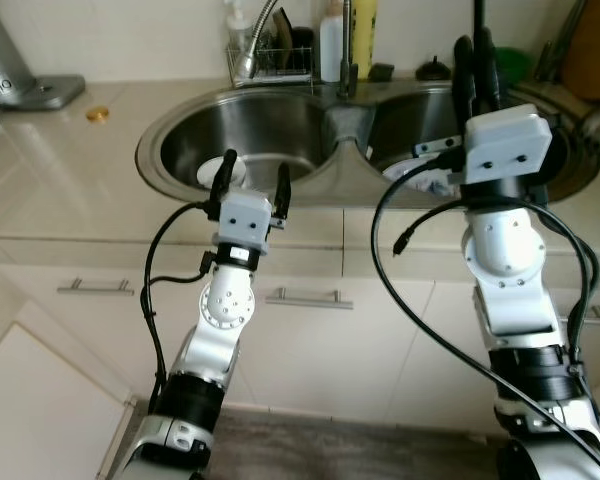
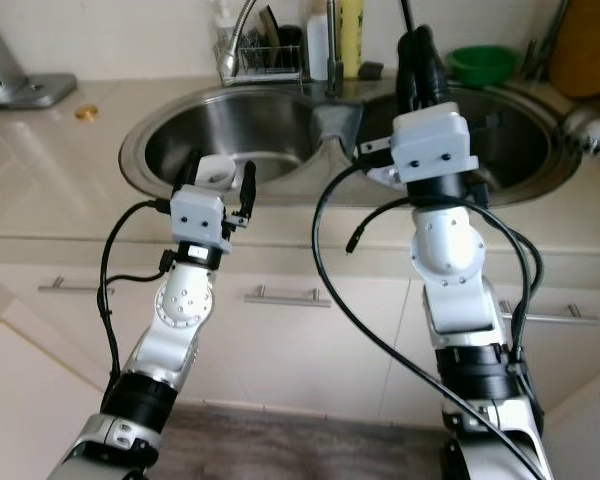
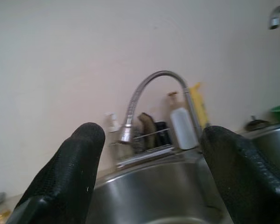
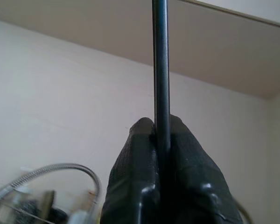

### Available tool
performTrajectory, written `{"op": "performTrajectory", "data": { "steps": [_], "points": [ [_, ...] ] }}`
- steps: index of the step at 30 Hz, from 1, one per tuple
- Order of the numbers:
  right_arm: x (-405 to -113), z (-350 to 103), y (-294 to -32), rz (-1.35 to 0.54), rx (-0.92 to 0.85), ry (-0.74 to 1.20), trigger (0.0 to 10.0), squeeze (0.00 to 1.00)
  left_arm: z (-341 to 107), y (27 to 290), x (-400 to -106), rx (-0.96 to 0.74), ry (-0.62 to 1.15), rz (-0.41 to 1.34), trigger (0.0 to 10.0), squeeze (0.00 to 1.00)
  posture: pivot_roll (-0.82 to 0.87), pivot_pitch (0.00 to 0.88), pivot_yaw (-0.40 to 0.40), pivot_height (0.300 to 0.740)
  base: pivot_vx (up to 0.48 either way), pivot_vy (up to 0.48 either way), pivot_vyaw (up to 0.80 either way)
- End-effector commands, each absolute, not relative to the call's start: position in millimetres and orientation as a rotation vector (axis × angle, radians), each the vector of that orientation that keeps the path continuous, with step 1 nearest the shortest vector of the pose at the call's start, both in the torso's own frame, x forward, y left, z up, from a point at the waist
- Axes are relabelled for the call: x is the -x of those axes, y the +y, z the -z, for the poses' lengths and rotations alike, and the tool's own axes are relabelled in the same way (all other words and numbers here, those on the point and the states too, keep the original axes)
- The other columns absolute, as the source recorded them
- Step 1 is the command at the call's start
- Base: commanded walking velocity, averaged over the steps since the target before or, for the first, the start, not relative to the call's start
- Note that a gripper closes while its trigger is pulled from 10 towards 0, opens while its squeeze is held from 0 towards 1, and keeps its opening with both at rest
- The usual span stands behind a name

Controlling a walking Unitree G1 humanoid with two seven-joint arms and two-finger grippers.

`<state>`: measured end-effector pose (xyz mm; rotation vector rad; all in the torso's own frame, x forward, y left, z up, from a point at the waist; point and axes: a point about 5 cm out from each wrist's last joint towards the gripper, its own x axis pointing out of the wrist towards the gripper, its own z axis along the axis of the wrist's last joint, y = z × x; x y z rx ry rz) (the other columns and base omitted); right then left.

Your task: Kitchen organization

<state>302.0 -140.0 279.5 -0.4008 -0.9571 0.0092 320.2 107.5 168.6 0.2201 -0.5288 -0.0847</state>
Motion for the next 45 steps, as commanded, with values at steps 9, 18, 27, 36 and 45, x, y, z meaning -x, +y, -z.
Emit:
{"op": "performTrajectory", "data": {
  "steps": [9,18,27,36,45],
  "points": [
    [-304.9,-276.0,-133.0,-0.043,0.359,-0.944,0.0,0.00,-169.7,113.5,-320.9,-0.224,-0.529,0.067,10.0,0.00,-0.17,0.000,0.054,0.740,0.341,0.000,0.00],
    [-306.1,-274.7,-133.3,-0.044,0.345,-0.932,0.0,0.00,-169.6,113.4,-320.8,-0.224,-0.529,0.068,10.0,0.00,-0.17,0.000,0.055,0.740,0.337,0.000,0.00],
    [-306.1,-274.7,-133.3,-0.044,0.345,-0.932,0.0,0.00,-169.6,113.4,-320.8,-0.224,-0.529,0.068,10.0,0.00,-0.17,0.000,0.055,0.740,0.337,0.000,0.00],
    [-306.1,-274.7,-133.3,-0.044,0.345,-0.932,0.0,0.00,-169.6,113.4,-320.8,-0.224,-0.529,0.068,10.0,0.00,-0.17,0.000,0.055,0.740,0.337,0.000,0.00],
    [-376.3,-180.3,-160.4,-0.069,0.111,-0.115,10.0,1.00,-165.0,108.3,-319.6,-0.216,-0.499,0.124,10.0,0.00,-0.15,0.000,0.048,0.740,0.187,0.000,0.00]
  ]
}}
